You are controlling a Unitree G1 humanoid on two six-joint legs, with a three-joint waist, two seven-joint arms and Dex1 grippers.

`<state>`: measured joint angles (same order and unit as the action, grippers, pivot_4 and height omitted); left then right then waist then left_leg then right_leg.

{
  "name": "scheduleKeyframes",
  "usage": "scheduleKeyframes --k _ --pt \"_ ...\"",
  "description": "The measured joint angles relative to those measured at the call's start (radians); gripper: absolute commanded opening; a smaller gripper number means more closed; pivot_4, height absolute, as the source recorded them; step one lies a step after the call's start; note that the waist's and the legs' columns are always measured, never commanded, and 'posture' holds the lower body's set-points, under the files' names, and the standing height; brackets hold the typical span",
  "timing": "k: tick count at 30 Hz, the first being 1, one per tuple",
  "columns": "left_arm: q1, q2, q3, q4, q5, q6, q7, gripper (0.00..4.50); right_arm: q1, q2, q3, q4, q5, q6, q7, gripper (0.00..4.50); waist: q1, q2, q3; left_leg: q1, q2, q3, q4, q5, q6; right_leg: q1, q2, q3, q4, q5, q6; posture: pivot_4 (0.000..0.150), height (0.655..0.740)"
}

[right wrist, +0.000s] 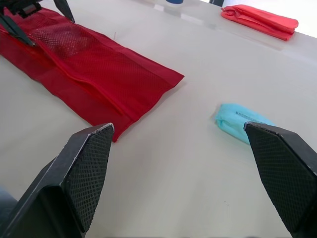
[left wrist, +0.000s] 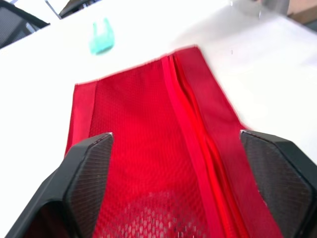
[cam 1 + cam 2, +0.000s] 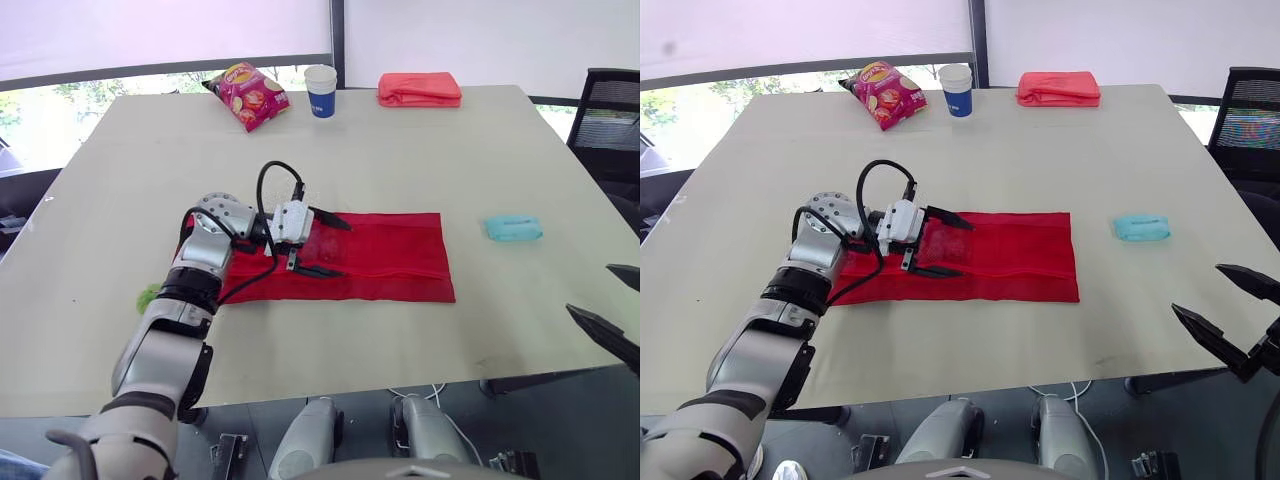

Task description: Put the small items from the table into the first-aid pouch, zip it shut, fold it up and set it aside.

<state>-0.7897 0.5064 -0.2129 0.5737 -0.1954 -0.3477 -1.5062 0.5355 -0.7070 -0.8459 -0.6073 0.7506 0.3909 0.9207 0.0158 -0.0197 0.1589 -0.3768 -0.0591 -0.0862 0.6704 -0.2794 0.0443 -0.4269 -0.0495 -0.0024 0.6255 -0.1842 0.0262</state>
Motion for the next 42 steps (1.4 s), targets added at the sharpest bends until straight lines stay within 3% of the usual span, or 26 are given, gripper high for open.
scheduleKeyframes --k 6,15,30,33,40,42 --pt "0.099 -0.101 -0.083 -0.13 0.127 0.064 0.184 4.43 0.012 0.037 -0.025 -0.005 -0.004 0.005 -0.076 4.5 0.001 0.001 0.0 0.0 0.0 0.0 0.0 0.0 0.0 0.0 -0.001 0.001 0.0 0.0 0.0 0.15 0.7395" --pt "0.101 -0.143 -0.125 -0.084 0.272 0.09 0.375 4.43 0.064 0.12 -0.101 -0.046 0.001 0.031 -0.22 4.5 0.005 0.004 -0.002 0.0 0.0 0.0 0.0 0.0 0.0 0.0 -0.001 0.001 0.0 -0.002 0.003 0.15 0.7395" --pt "0.028 -0.18 -0.142 0.034 0.283 0.074 0.399 4.43 0.097 0.134 -0.107 -0.084 0.008 0.032 -0.253 4.5 0.0 0.005 -0.003 0.001 0.0 0.001 0.0 -0.001 0.001 0.0 -0.001 0.001 0.0 -0.002 0.004 0.15 0.7395" --pt "0.028 -0.176 -0.142 0.033 0.281 0.076 0.396 3.56 0.096 0.134 -0.106 -0.085 0.006 0.032 -0.254 4.5 0.0 0.005 -0.003 0.001 0.0 0.001 0.0 -0.001 0.001 0.0 -0.001 0.001 0.0 -0.002 0.004 0.15 0.7395" --pt "0.039 -0.16 -0.141 0.032 0.274 0.08 0.376 0.09 0.087 0.134 -0.104 -0.091 0.004 0.032 -0.26 4.5 0.0 0.005 -0.003 0.001 0.0 0.001 0.0 -0.001 0.001 0.0 -0.001 0.001 0.0 -0.002 0.004 0.15 0.7395" --pt "0.045 -0.159 -0.139 0.026 0.268 0.087 0.374 0.03 0.087 0.134 -0.104 -0.091 0.004 0.032 -0.261 4.5 0.0 0.005 -0.003 0.001 0.0 0.001 0.0 -0.001 0.001 0.0 -0.001 0.001 0.0 -0.002 0.004 0.15 0.7395"
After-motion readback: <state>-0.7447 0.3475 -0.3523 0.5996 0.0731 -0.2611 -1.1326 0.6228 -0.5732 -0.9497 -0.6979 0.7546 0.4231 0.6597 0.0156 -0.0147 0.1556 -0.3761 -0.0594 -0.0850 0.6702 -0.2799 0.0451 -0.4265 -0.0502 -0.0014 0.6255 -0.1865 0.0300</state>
